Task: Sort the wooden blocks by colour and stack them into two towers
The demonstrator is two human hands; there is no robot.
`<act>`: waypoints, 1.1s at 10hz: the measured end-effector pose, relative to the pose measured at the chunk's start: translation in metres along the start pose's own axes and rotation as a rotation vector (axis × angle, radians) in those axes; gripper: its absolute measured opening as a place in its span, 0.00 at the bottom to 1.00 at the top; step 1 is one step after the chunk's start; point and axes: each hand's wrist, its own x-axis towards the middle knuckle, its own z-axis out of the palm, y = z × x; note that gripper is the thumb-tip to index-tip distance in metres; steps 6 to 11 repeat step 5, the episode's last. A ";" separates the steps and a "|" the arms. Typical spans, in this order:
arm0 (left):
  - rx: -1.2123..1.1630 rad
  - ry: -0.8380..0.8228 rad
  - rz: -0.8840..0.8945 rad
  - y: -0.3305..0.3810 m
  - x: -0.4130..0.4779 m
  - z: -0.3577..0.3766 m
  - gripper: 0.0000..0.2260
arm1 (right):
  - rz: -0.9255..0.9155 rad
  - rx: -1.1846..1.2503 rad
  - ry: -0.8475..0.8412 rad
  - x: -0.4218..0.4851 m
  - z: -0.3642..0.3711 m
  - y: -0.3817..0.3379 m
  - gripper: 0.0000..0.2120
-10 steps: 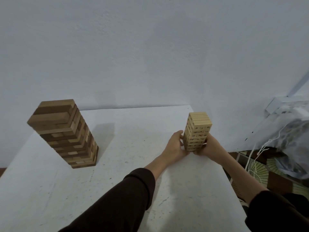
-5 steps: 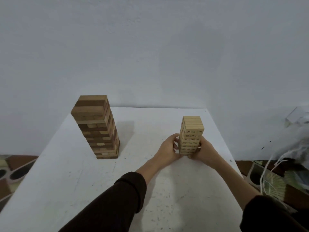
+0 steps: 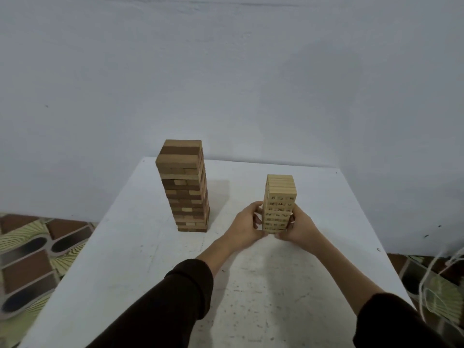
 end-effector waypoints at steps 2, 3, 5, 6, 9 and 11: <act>-0.007 0.001 -0.012 -0.005 -0.001 -0.005 0.30 | -0.002 0.045 -0.017 0.004 0.008 -0.001 0.31; -0.008 0.005 -0.014 -0.011 0.003 -0.003 0.31 | 0.006 0.070 -0.026 0.007 0.008 0.004 0.31; -0.063 0.031 -0.124 -0.008 -0.009 -0.003 0.36 | -0.042 -0.059 -0.095 0.000 0.001 -0.004 0.39; -0.063 0.031 -0.124 -0.008 -0.009 -0.003 0.36 | -0.042 -0.059 -0.095 0.000 0.001 -0.004 0.39; -0.063 0.031 -0.124 -0.008 -0.009 -0.003 0.36 | -0.042 -0.059 -0.095 0.000 0.001 -0.004 0.39; -0.063 0.031 -0.124 -0.008 -0.009 -0.003 0.36 | -0.042 -0.059 -0.095 0.000 0.001 -0.004 0.39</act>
